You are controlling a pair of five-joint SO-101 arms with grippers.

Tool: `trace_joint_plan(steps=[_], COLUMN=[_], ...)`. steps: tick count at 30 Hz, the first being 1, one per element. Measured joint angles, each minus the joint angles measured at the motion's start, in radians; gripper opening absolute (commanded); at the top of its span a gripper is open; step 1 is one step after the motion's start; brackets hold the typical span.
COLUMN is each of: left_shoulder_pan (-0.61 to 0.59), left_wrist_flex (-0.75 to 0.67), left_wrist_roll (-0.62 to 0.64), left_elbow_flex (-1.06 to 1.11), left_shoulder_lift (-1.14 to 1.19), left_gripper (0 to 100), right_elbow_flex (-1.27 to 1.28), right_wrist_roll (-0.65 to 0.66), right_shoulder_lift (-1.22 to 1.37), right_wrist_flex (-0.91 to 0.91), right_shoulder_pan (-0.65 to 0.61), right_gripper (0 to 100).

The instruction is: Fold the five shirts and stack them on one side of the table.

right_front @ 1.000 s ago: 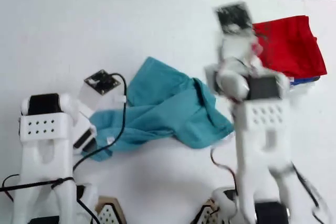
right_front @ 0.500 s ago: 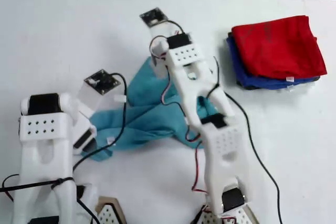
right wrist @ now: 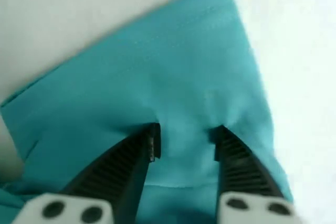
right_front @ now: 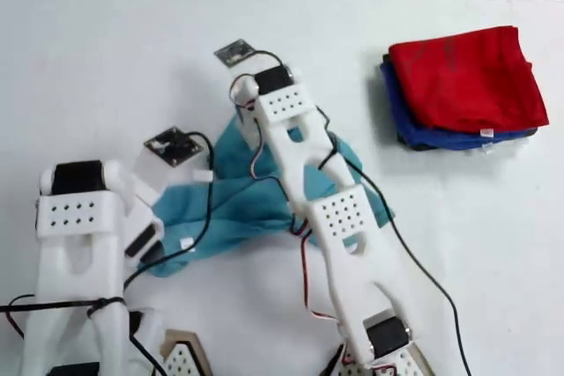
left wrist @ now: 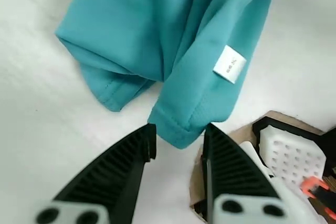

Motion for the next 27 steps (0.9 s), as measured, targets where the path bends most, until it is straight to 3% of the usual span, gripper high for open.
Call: trace_joint_plan(steps=[7, 13, 21, 27], left_shoulder_pan=[0.0, 0.0, 0.0, 0.0], left_wrist_flex=[-0.037, -0.15, -0.249, -0.167], left_wrist_roll=[0.0, 0.0, 0.0, 0.031], left_elbow_flex=[0.003, 0.006, 0.006, -0.021], left_shoulder_lift=[0.0, 0.0, 0.0, 0.0], left_gripper=[17, 17, 17, 17], right_elbow_flex=[-0.14, -0.327, -0.341, -0.341], right_wrist_roll=[0.0, 0.0, 0.0, 0.0], right_shoulder_lift=[0.038, 0.044, 0.011, -0.046], right_wrist_flex=[-0.014, -0.098, -0.203, -0.021], right_shoulder_pan=[0.063, 0.206, 0.325, 0.293], right_gripper=[1.9, 1.9, 2.4, 20.6])
